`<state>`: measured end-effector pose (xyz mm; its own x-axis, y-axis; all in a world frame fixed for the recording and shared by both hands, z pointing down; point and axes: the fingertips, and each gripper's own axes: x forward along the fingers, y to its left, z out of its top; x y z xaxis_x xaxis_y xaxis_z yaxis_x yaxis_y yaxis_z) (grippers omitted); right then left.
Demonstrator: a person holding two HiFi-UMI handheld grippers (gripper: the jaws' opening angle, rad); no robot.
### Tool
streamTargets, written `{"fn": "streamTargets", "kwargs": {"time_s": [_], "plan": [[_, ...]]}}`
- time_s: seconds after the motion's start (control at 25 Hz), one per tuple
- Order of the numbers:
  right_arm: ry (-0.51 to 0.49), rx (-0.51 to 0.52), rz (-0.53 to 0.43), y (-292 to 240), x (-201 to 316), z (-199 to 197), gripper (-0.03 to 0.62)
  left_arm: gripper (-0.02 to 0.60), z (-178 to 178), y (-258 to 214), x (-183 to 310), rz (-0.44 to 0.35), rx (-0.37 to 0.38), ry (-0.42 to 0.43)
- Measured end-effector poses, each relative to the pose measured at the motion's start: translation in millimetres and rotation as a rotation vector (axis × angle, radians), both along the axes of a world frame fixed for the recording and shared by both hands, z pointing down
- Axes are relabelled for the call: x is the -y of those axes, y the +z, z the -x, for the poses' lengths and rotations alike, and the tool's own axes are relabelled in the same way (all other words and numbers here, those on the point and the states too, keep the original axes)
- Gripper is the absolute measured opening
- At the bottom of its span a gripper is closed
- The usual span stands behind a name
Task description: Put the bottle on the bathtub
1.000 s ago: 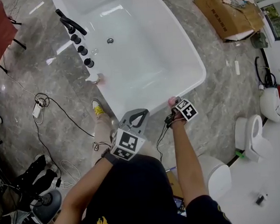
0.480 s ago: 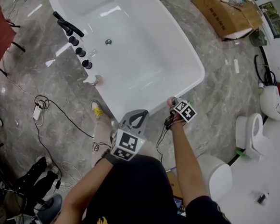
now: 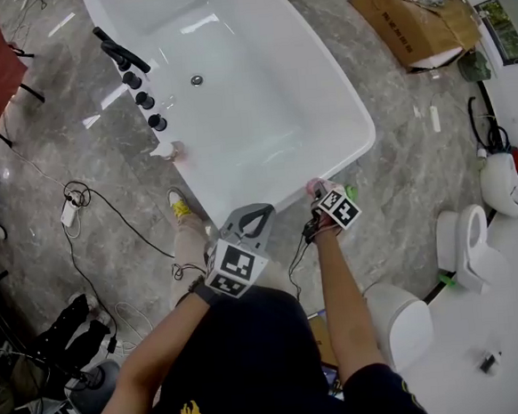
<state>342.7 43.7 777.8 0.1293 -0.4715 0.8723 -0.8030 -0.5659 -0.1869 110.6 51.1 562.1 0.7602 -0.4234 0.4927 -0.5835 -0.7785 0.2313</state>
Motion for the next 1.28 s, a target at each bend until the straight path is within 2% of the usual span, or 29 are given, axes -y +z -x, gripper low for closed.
{"fn": "streamTargets", "kwargs": {"time_s": [0.4, 0.72, 0.84, 0.96, 1.04, 1.12, 1.2, 1.28], "plan": [[-0.037, 0.019, -0.002, -3.1, -14.8, 17.1, 0.356, 0.017, -1.8, -5.8, -6.1, -0.018, -0.004, 0.023], [-0.179, 0.050, -0.044, -35.7, -64.5, 68.5, 0.354, 0.017, 14.8, -28.3, 0.9, -0.090, 0.011, 0.065], [-0.199, 0.049, -0.121, -77.6, -88.7, 75.0, 0.308, 0.017, 11.7, -48.8, -3.4, -0.133, 0.022, 0.121], [-0.240, -0.019, -0.217, -124.3, -102.3, 71.4, 0.240, 0.017, 5.5, -64.0, -12.4, -0.178, 0.029, 0.191], [-0.276, -0.091, -0.266, -152.6, -112.4, 66.4, 0.151, 0.017, -1.2, -69.7, -23.0, -0.199, 0.030, 0.247], [-0.339, -0.160, -0.293, -176.2, -127.4, 66.8, 0.005, 0.017, -6.1, -73.5, -36.1, -0.212, 0.033, 0.299], [-0.397, -0.185, -0.327, -197.4, -140.4, 74.9, -0.002, 0.017, -6.7, -77.6, -44.5, -0.219, 0.035, 0.328], [-0.411, -0.187, -0.372, -217.3, -148.5, 82.1, -0.002, 0.017, -6.9, -80.3, -48.4, -0.216, 0.030, 0.342]]}}
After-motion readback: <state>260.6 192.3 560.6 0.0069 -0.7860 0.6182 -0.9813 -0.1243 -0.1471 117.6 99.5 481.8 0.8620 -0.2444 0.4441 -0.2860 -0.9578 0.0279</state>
